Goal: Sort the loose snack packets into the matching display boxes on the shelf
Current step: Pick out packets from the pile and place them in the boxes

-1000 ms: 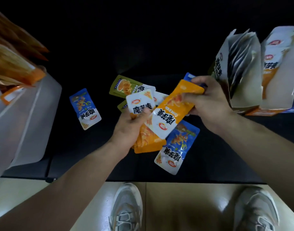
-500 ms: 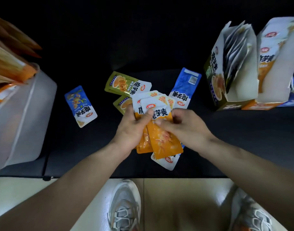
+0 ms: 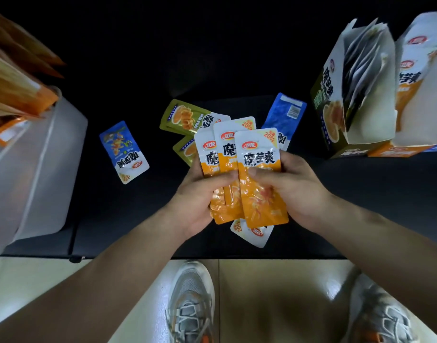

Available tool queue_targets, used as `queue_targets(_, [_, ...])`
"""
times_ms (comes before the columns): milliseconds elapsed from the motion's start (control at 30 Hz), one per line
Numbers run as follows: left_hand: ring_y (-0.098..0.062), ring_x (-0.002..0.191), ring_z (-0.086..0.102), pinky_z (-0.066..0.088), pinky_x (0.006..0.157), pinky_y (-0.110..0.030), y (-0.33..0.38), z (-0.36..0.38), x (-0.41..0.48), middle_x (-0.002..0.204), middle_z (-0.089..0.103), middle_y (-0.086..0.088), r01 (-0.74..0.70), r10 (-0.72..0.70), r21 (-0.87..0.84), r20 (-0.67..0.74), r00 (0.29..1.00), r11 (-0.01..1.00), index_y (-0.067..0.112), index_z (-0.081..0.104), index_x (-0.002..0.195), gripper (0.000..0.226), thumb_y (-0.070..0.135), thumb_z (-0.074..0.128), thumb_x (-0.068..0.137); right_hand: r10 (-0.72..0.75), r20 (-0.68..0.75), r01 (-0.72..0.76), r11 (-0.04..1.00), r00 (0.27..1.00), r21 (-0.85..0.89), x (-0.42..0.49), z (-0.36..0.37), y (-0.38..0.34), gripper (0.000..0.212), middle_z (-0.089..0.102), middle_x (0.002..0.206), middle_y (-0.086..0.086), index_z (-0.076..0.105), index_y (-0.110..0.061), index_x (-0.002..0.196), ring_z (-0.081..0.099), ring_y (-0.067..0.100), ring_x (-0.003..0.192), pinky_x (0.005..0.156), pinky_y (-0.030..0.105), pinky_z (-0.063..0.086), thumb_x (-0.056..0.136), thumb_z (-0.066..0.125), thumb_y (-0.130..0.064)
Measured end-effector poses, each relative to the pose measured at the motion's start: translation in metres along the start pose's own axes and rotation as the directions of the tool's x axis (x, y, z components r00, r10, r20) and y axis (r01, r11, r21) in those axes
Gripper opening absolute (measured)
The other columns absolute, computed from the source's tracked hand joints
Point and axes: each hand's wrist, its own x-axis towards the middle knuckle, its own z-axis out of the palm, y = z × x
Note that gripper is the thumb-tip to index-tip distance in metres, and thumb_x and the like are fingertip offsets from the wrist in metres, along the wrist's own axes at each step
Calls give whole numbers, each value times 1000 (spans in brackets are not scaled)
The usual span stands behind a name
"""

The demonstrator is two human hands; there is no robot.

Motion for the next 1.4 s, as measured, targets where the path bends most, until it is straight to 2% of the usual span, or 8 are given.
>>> queue_targets(133, [-34,122,64,53,99,-54,1,-5,0,134,65,-14,67,-66,-51,24,998,996,18,54,142,50,20,64,94,28,25,-27,999,999,-21,1,0,-2,35,75,112,2,65,-20,124,72,22,102,88,47,58,92,65,-6])
queue_targets(233, [-31,117,67,57,94,-49,3,-3,-3,129,68,-12,80,-80,-1,1,997,997,17,57,139,48,20,64,91,25,67,-22,999,997,-45,1,-2,0,36,74,114,3,62,-18,126,72,23,103,87,46,58,92,65,-8])
queue_targets(367, [-29,111,70,59,88,-49,1,1,-4,122,72,-8,50,-47,36,-75,996,998,20,61,133,51,17,70,83,0,-78,8,996,997,94,2,-3,4,36,75,111,4,60,-17,128,73,22,99,76,40,60,93,65,-8])
queue_targets(500, [-30,110,70,56,93,-50,4,5,-2,121,73,-11,117,-122,-50,-117,986,992,18,62,133,37,21,61,96,8,-176,-1,999,984,41,4,-6,8,37,74,112,-1,59,-22,127,72,20,101,86,47,58,92,69,-13])
queue_targets(733, [-24,99,74,59,86,-47,2,6,-3,109,76,-5,0,42,194,-210,977,981,18,65,121,37,1,69,89,67,-82,-54,987,994,152,-2,-11,4,38,74,114,4,62,-15,127,72,23,103,84,44,58,91,66,-6])
queue_targets(1133, [-11,89,75,62,67,-32,0,7,1,101,77,4,-96,180,258,-327,928,961,24,64,116,36,3,72,88,85,-284,-10,967,955,254,0,-25,0,41,74,114,7,61,-12,128,72,24,102,83,47,58,89,69,-7])
queue_targets(1267, [-14,92,75,62,72,-35,3,12,0,101,77,3,-75,140,228,-283,949,971,24,65,112,33,0,70,89,135,-229,-41,926,964,375,0,-30,-1,56,72,119,10,54,-9,134,72,29,103,88,53,56,80,73,-5])
queue_targets(1400, [-22,98,74,61,79,-44,3,16,-2,108,77,-3,-29,83,212,-250,965,977,18,66,118,33,2,70,90,190,-124,-135,926,974,354,-5,-29,0,41,73,116,9,60,-12,130,72,28,103,88,52,56,91,62,0])
